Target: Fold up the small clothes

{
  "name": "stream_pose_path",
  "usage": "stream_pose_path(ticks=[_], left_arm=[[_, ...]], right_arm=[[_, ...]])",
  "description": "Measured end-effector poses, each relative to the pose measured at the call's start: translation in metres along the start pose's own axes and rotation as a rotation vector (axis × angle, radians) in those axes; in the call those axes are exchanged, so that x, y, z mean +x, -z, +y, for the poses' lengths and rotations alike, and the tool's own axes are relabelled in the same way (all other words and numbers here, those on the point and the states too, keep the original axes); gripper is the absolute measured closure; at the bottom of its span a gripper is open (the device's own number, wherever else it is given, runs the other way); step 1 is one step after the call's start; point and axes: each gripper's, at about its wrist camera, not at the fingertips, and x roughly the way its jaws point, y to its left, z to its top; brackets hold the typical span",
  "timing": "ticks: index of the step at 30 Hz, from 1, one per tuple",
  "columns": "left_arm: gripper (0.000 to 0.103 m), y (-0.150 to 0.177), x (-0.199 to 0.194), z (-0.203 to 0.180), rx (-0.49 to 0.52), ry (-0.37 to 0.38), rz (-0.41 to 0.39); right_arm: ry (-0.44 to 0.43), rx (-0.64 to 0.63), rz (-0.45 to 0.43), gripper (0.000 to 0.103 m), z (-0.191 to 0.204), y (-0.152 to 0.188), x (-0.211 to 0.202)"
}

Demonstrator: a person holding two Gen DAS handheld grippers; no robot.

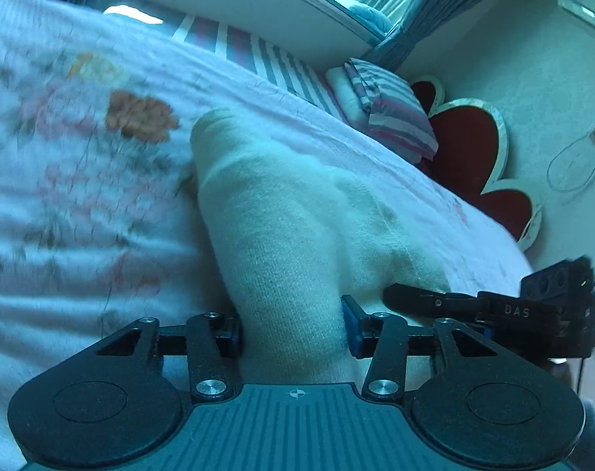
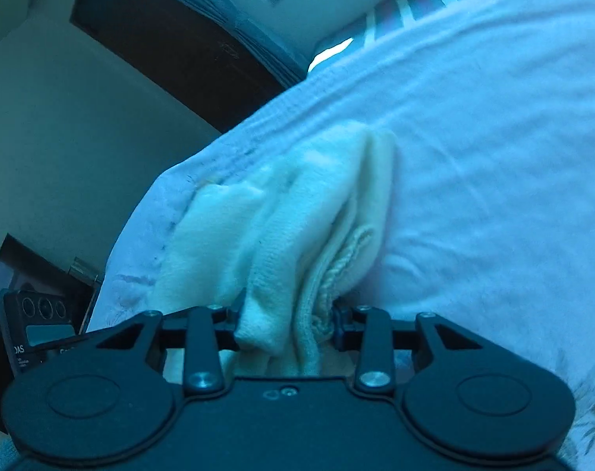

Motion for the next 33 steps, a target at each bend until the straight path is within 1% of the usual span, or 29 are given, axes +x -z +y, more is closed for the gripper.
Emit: stream_pose_path(ticks=[1, 2, 4, 5, 7, 8, 9, 12, 13, 14, 16, 17, 18, 19, 21, 22, 23, 24, 25, 26, 27, 28, 29, 30, 33], left_arm=[[0.054, 0.002, -0.001, 0.008, -0.057, 0.042, -0.002], [0.053, 0.005, -0.004, 0.014, -0.094, 0.063, 0.000], [0.053, 0.014, -0.012, 0.016, -0.100, 0.076, 0.005], [0.053, 0.021, -0.016, 0.016, -0.096, 0.081, 0.014], [0.053, 0.037, -0.024, 0.016, -0.091, 0.113, 0.041], [0.054, 0.046, -0.027, 0.017, -0.107, 0.140, 0.047], [0.054, 0.055, -0.029, 0.019, -0.132, 0.179, 0.052], [0.054, 0.080, -0.037, 0.022, -0.220, 0.277, 0.057], [0.053, 0.086, -0.039, 0.022, -0.227, 0.291, 0.060], [0.053, 0.094, -0.044, 0.021, -0.223, 0.270, 0.057], [0.054, 0.102, -0.055, 0.019, -0.214, 0.209, 0.033], [0.053, 0.106, -0.068, 0.013, -0.181, 0.124, -0.003], [0.053, 0.106, -0.077, 0.005, -0.125, 0.037, -0.041], [0.053, 0.105, -0.082, -0.003, -0.079, -0.015, -0.075], [0.053, 0.099, -0.081, -0.014, -0.037, -0.062, -0.108], [0.053, 0.096, -0.075, -0.018, -0.007, -0.093, -0.109], [0.049, 0.093, -0.069, -0.020, 0.026, -0.139, -0.103], [0.047, 0.094, -0.063, -0.023, 0.061, -0.195, -0.094], [0.047, 0.092, -0.059, -0.030, 0.094, -0.230, -0.091], [0.046, 0.095, -0.061, -0.035, 0.120, -0.251, -0.102], [0.043, 0.096, -0.064, -0.041, 0.149, -0.270, -0.111], [0.033, 0.098, -0.069, -0.045, 0.184, -0.289, -0.120], [0.030, 0.101, -0.072, -0.048, 0.209, -0.301, -0.129], [0.030, 0.106, -0.077, -0.050, 0.226, -0.313, -0.139], [0.030, 0.113, -0.093, -0.048, 0.204, -0.323, -0.157]], right_arm=[[-0.027, 0.042, -0.008, 0.066, -0.007, 0.001, -0.003], [-0.037, 0.080, -0.004, 0.064, -0.010, 0.001, -0.007], [-0.045, 0.122, 0.011, 0.059, -0.012, 0.003, -0.019], [-0.050, 0.134, 0.030, 0.059, -0.012, 0.007, -0.025], [-0.087, 0.187, 0.077, 0.059, -0.020, 0.018, -0.035], [-0.115, 0.208, 0.105, 0.067, -0.022, 0.028, -0.040], [-0.140, 0.219, 0.124, 0.072, -0.021, 0.038, -0.043], [-0.190, 0.296, 0.126, 0.079, -0.026, 0.056, -0.060], [-0.190, 0.313, 0.124, 0.080, -0.028, 0.060, -0.065], [-0.171, 0.312, 0.122, 0.079, -0.029, 0.063, -0.072], [-0.114, 0.273, 0.111, 0.079, -0.026, 0.067, -0.086], [-0.082, 0.240, 0.099, 0.076, -0.021, 0.068, -0.093], [-0.041, 0.170, 0.080, 0.073, -0.007, 0.068, -0.100], [-0.018, 0.101, 0.067, 0.069, 0.005, 0.068, -0.105], [0.015, -0.015, 0.048, 0.063, 0.029, 0.073, -0.105], [0.051, -0.070, 0.046, 0.057, 0.038, 0.076, -0.100], [0.102, -0.132, 0.045, 0.061, 0.045, 0.080, -0.094], [0.207, -0.188, 0.053, 0.063, 0.044, 0.084, -0.083], [0.294, -0.197, 0.058, 0.071, 0.040, 0.083, -0.072], [0.293, -0.195, 0.029, 0.076, 0.037, 0.084, -0.075], [0.306, -0.191, 0.021, 0.076, 0.034, 0.085, -0.077], [0.338, -0.218, 0.013, 0.076, 0.039, 0.087, -0.078], [0.375, -0.265, -0.003, 0.073, 0.049, 0.090, -0.081], [0.397, -0.308, -0.039, 0.071, 0.060, 0.094, -0.089], [0.337, -0.343, -0.128, 0.070, 0.078, 0.090, -0.097]])
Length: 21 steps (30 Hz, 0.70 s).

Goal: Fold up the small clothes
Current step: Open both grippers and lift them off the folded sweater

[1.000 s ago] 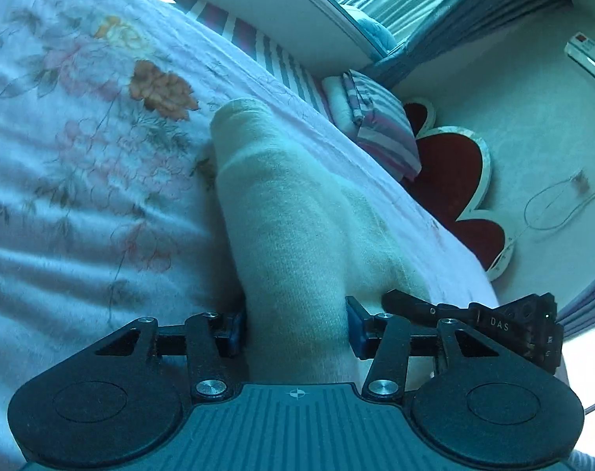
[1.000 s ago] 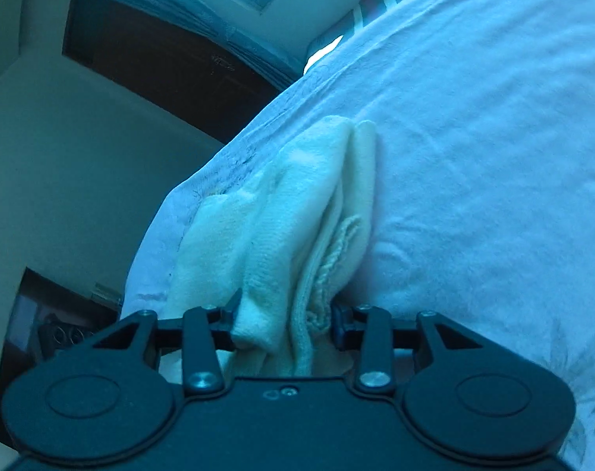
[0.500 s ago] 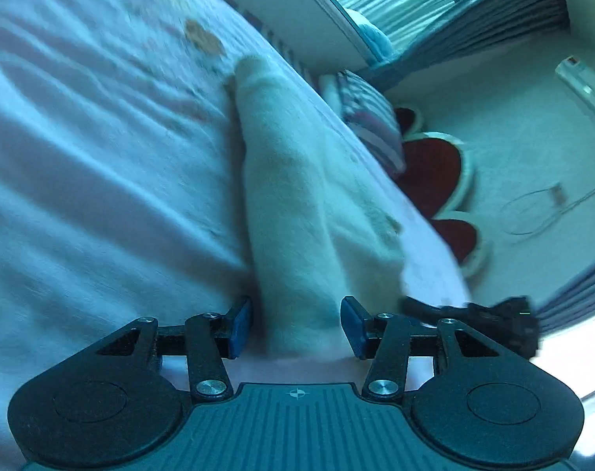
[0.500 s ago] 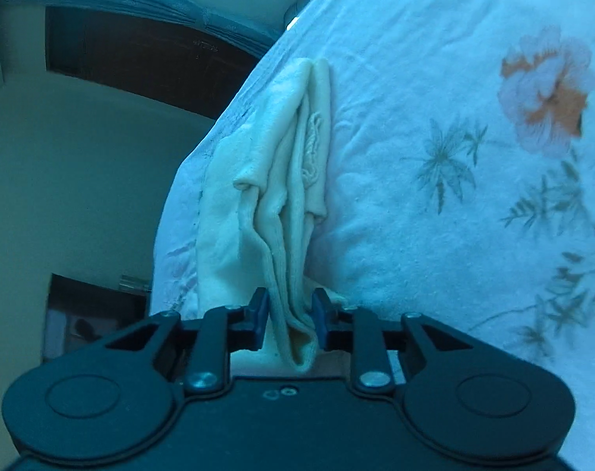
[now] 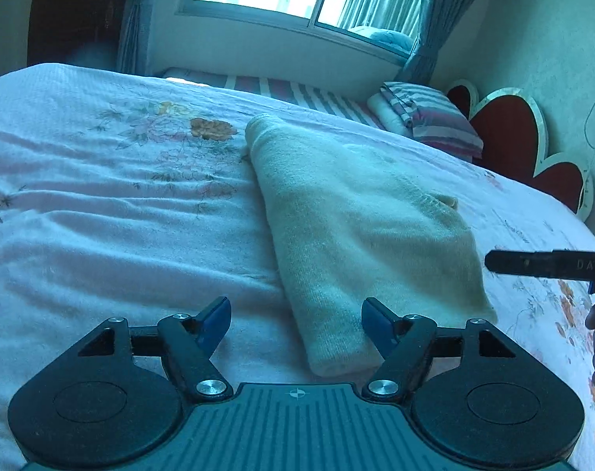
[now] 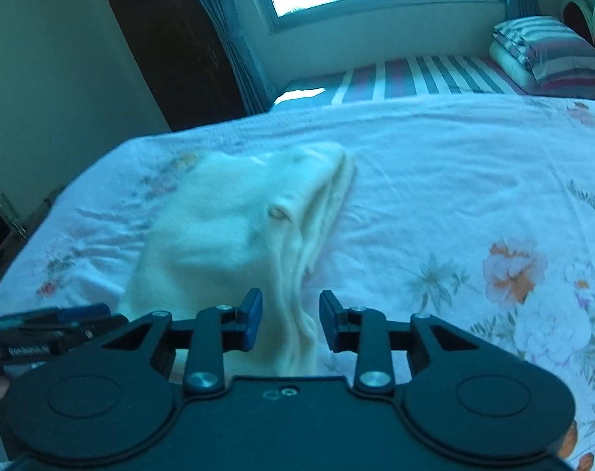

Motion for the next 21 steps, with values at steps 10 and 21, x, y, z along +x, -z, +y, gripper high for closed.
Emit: stream_pose_path(ticks=[10, 21], left_arm=[[0.030, -0.009, 0.019, -0.021, 0.033, -0.128, 0.029], [0.000, 0.021, -0.074, -0.084, 0.147, -0.191, -0.059]], right_arm=[[0.116, 0.033, 0.054, 0.063, -0.009, -0.009, 0.038], [0.152, -0.039, -0.101, 0.023, 0.025, 0.035, -0.091]])
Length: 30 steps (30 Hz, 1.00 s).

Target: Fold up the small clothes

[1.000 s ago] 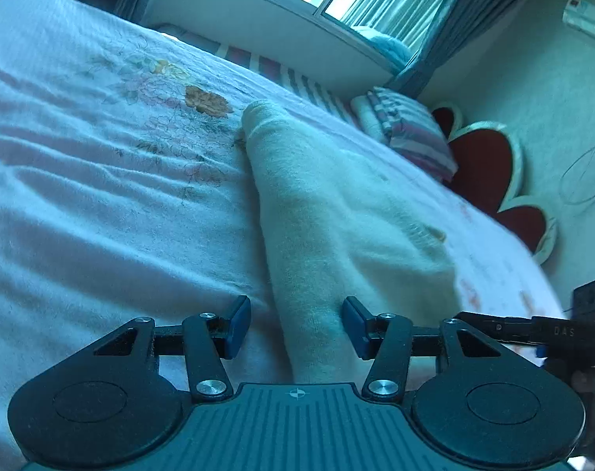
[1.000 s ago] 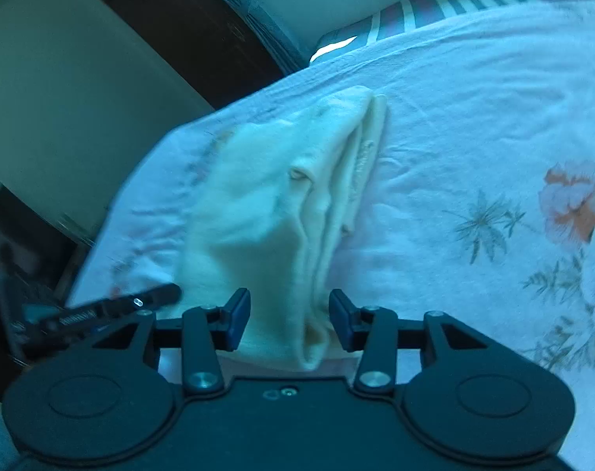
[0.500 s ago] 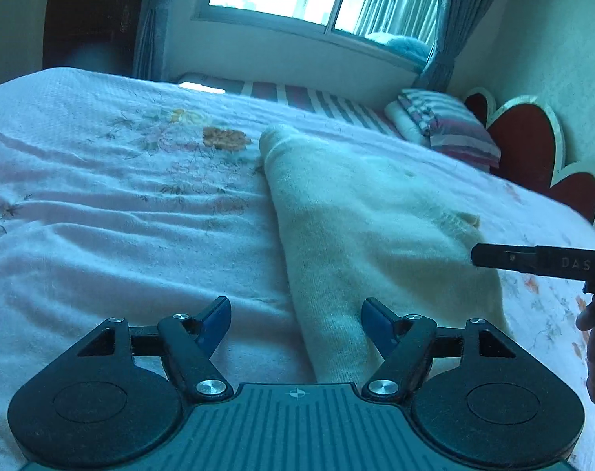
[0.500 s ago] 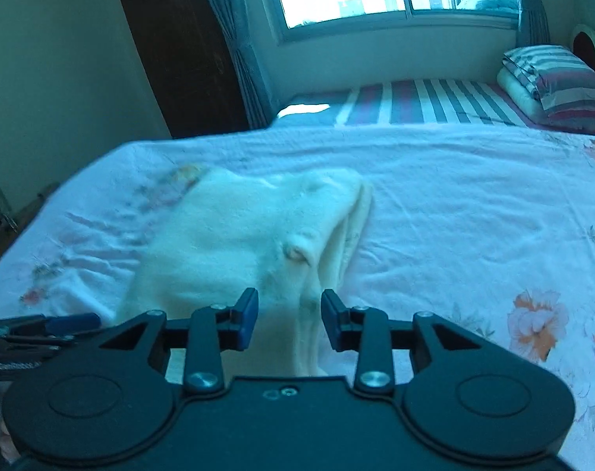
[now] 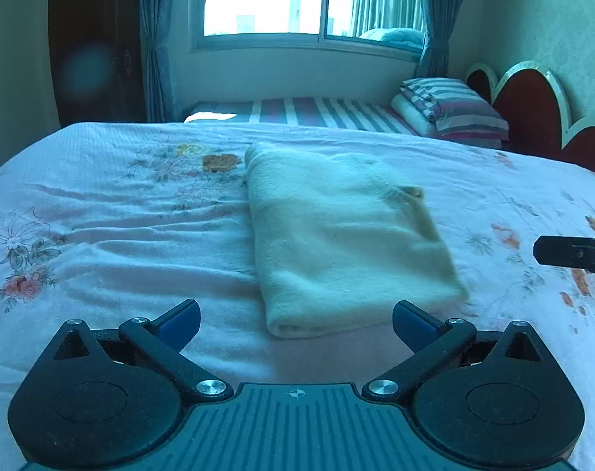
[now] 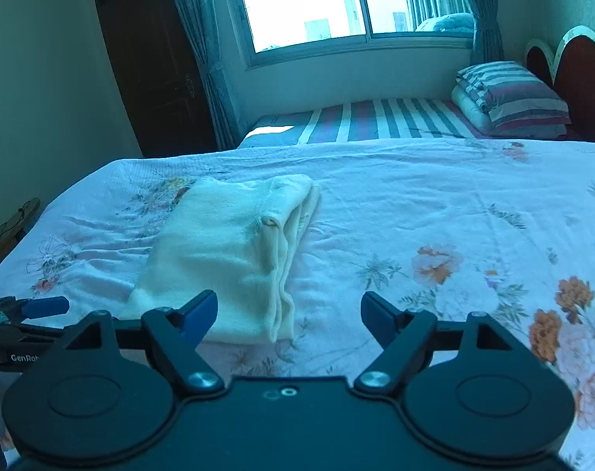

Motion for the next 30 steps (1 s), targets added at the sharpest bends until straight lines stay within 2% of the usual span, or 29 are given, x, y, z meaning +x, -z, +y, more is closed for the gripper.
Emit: stream_pose_path(ticks=[7, 11, 14, 17, 22, 30], left_arm=[[0.000, 0.035, -0.118, -0.033, 0.009, -0.047, -0.153], [0.000, 0.061, -0.186, -0.043, -0.013, -0.039, -0.187], [0.000, 0.079, -0.224, -0.043, -0.039, -0.032, -0.171], [0.000, 0.094, -0.251, -0.040, -0.059, -0.014, -0.179], [0.000, 0.105, -0.286, -0.038, -0.047, -0.026, -0.217], [0.000, 0.106, -0.306, -0.037, -0.051, -0.017, -0.250]], right_arm=[[0.048, -0.064, -0.059, 0.022, 0.018, 0.041, -0.106], [0.085, -0.097, -0.091, 0.022, 0.033, 0.063, -0.164], [0.093, -0.111, -0.102, 0.022, 0.044, 0.077, -0.194], [0.093, -0.127, -0.118, 0.022, 0.054, 0.090, -0.219], [0.081, -0.133, -0.158, 0.022, 0.067, 0.101, -0.248], [0.083, -0.131, -0.191, 0.022, 0.076, 0.104, -0.265]])
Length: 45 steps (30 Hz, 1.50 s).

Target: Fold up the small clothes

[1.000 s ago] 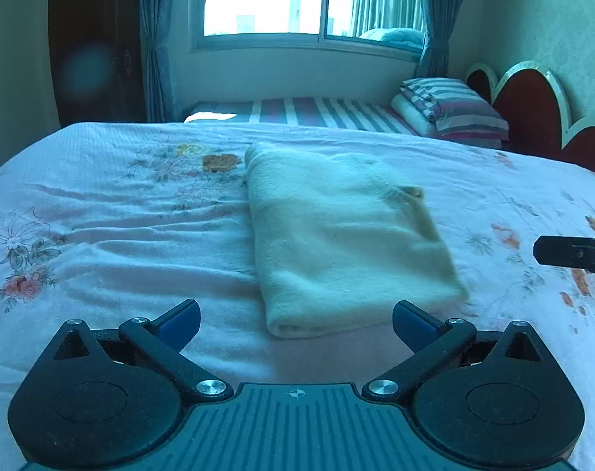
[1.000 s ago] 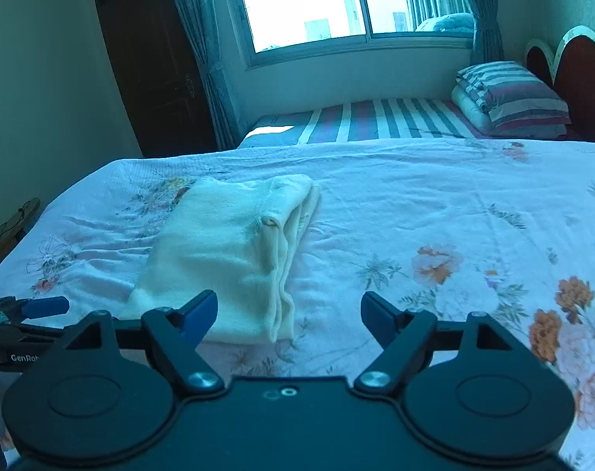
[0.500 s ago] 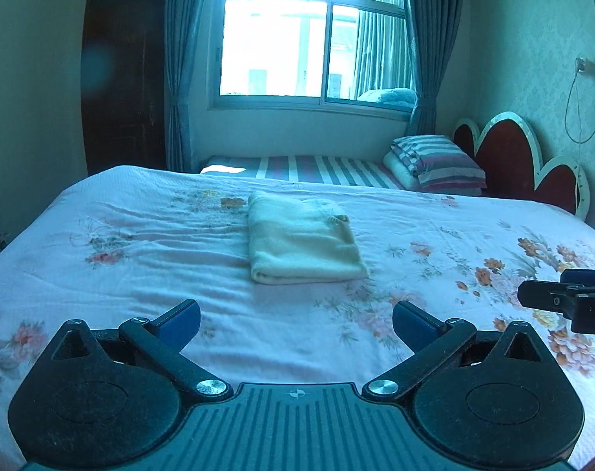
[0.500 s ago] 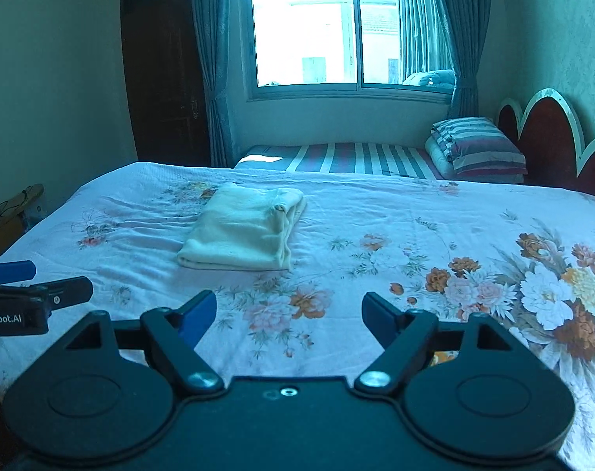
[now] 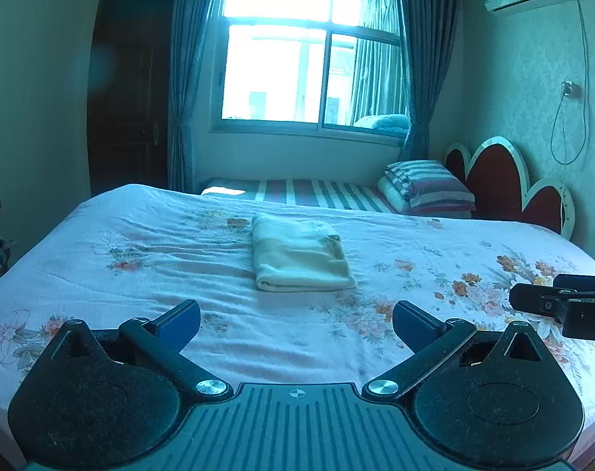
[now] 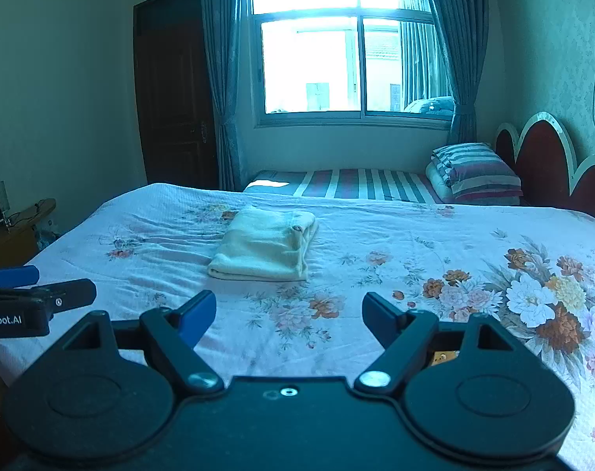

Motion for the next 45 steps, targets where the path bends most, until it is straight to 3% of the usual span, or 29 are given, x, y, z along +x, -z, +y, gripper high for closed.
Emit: stream_pose_path(ticks=[12, 45], left_arm=[[0.000, -0.0026, 0.0012, -0.0086, 0.010, 0.042, -0.011], [0.000, -0.0069, 0.0010, -0.0081, 0.035, 0.048, -0.018]], right_arm=[[0.028, 0.005, -0.018, 0.021, -0.0024, -0.0016, -0.0075], [0.019, 0.010, -0.031, 0.021, 0.0004, -0.0056, -0.0051]])
